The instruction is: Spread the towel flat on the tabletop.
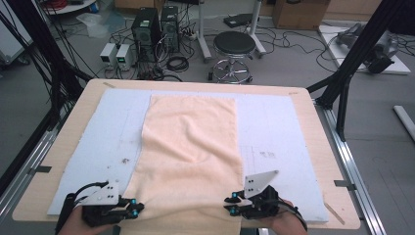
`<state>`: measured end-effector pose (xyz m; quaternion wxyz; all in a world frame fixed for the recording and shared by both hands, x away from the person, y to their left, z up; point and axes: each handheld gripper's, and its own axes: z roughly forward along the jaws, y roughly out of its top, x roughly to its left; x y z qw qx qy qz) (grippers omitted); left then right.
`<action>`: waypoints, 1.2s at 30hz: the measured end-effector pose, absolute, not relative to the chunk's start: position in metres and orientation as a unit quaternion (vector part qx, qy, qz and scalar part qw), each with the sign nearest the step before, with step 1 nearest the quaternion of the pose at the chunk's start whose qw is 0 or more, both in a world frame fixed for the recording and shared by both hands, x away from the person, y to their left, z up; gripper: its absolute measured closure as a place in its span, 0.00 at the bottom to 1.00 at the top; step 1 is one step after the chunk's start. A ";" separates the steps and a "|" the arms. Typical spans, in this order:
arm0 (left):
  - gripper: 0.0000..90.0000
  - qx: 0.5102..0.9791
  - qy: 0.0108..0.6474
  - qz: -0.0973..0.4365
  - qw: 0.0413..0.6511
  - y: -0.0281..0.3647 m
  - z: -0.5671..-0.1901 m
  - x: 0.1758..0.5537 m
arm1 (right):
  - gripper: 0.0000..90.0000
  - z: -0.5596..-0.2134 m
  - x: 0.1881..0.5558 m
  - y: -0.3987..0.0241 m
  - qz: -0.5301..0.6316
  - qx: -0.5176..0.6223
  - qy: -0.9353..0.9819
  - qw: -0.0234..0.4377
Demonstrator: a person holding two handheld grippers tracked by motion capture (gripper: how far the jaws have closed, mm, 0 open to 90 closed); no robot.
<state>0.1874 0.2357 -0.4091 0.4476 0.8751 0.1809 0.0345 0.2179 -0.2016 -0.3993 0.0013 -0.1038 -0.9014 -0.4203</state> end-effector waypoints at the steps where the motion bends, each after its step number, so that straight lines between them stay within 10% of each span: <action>1: 0.89 0.873 0.185 0.040 0.449 0.238 -0.408 0.188 | 0.75 -0.396 0.217 -0.203 -0.421 -0.106 -0.901 -0.006; 11: 0.66 0.889 0.227 0.068 0.392 0.239 -0.434 0.245 | 0.66 -0.426 0.271 -0.202 -0.357 -0.157 -0.920 -0.043; 19: 0.97 0.888 0.224 0.067 0.396 0.244 -0.437 0.239 | 0.94 -0.434 0.272 -0.193 -0.358 -0.144 -0.922 -0.038; 25: 0.96 0.884 0.218 0.062 0.409 0.260 -0.427 0.211 | 0.89 -0.425 0.262 -0.190 -0.374 -0.132 -0.918 -0.034; 32: 0.73 0.884 0.224 0.060 0.406 0.257 -0.431 0.216 | 0.67 -0.420 0.238 -0.189 -0.380 -0.101 -0.919 -0.003; 36: 0.80 0.892 0.211 0.063 0.395 0.249 -0.437 0.219 | 0.82 -0.431 0.235 -0.188 -0.350 -0.091 -0.932 0.007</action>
